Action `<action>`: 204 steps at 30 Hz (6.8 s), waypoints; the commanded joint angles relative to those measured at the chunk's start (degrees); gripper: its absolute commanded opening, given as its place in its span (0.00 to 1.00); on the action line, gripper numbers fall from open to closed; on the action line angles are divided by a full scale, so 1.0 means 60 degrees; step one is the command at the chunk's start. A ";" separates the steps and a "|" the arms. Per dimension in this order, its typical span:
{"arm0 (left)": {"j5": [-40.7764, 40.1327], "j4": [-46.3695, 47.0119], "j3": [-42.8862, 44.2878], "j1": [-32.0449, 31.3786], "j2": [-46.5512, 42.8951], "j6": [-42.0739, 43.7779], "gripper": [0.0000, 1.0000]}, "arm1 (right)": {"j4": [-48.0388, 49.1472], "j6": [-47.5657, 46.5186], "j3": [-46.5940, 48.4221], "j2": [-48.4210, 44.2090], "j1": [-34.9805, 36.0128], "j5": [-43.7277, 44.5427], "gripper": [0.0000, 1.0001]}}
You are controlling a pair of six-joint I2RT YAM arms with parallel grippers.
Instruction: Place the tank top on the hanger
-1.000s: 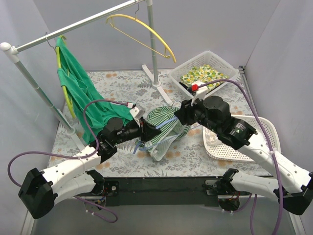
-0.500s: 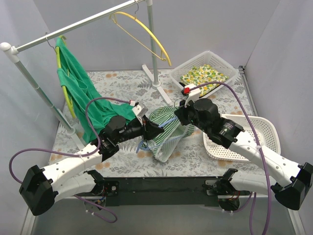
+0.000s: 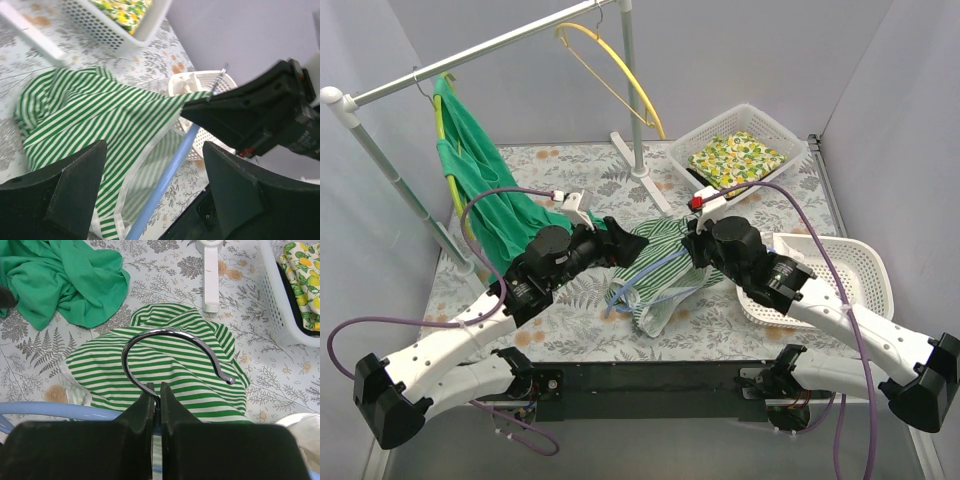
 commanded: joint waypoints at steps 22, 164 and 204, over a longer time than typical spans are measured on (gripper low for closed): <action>0.3092 -0.3071 -0.1410 -0.0046 0.1092 -0.1450 0.38 | 0.1382 -0.1275 -0.1160 -0.1697 0.0117 -0.0864 0.01; 0.2316 -0.1871 0.3585 -0.0368 -0.0562 0.0352 0.63 | 0.2143 -0.0352 0.1080 -0.1184 0.0278 0.0147 0.01; 0.1144 -0.9294 0.6780 -0.0368 -0.1017 0.2783 0.52 | 0.1499 -0.0807 0.3864 0.0412 0.0278 -0.3163 0.01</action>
